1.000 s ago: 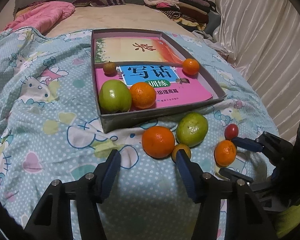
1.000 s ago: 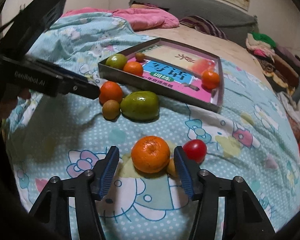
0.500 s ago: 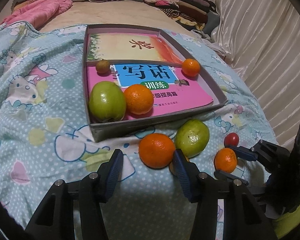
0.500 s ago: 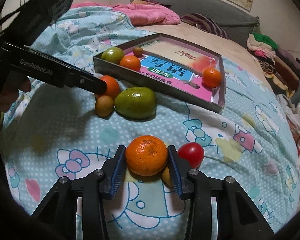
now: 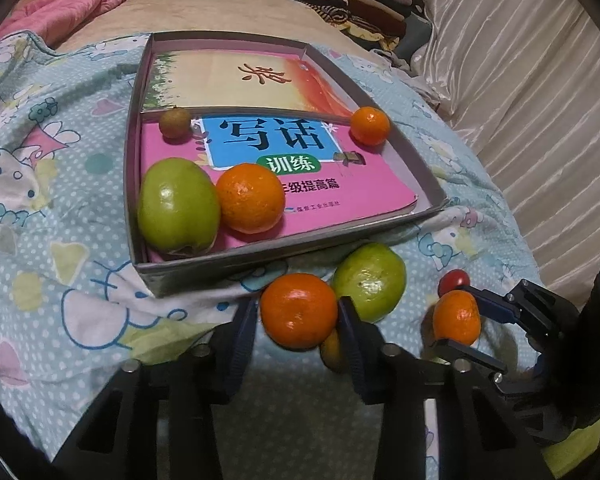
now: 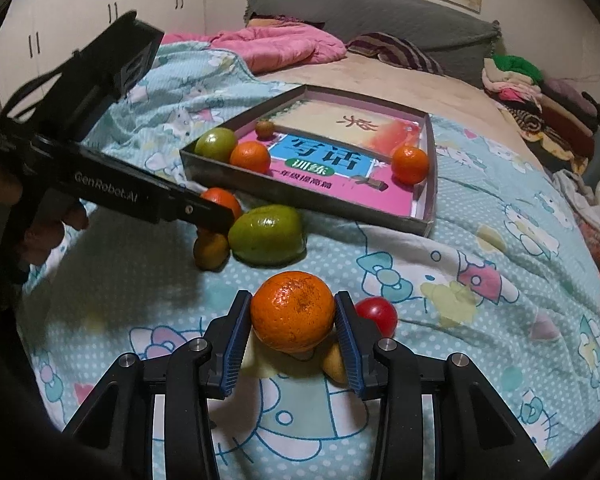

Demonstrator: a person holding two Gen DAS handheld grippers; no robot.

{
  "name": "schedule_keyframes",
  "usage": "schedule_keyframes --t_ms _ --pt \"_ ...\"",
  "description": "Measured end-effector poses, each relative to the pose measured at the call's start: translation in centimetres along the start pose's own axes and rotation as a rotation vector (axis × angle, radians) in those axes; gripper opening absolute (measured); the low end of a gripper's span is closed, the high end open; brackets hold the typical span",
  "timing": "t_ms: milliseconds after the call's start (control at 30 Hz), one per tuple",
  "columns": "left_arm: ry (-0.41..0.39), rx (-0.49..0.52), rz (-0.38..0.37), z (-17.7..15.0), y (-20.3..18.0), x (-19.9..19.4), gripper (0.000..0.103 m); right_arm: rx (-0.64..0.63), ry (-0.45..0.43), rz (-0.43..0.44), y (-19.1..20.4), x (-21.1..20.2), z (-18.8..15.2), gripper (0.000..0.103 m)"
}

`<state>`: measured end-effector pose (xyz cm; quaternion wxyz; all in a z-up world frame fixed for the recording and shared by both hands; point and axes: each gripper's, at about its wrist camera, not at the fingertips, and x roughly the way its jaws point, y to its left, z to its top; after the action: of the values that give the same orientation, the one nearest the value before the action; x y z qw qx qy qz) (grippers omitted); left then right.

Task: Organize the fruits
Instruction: 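Grasp an orange with the right tool while the left tool grasps another orange, then lift and carry both held oranges over the tray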

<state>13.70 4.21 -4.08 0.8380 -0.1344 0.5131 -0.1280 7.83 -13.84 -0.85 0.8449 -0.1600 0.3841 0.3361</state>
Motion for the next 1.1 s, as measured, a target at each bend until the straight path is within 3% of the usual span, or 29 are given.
schedule_keyframes --t_ms 600,1100 --pt "-0.102 0.047 0.034 -0.8 -1.7 -4.7 0.036 0.127 -0.080 0.015 -1.9 -2.1 0.3 0.043" --pt "-0.158 0.080 0.048 1.4 -3.5 -6.4 0.036 0.171 -0.167 0.029 -3.3 -3.9 2.6 0.043"
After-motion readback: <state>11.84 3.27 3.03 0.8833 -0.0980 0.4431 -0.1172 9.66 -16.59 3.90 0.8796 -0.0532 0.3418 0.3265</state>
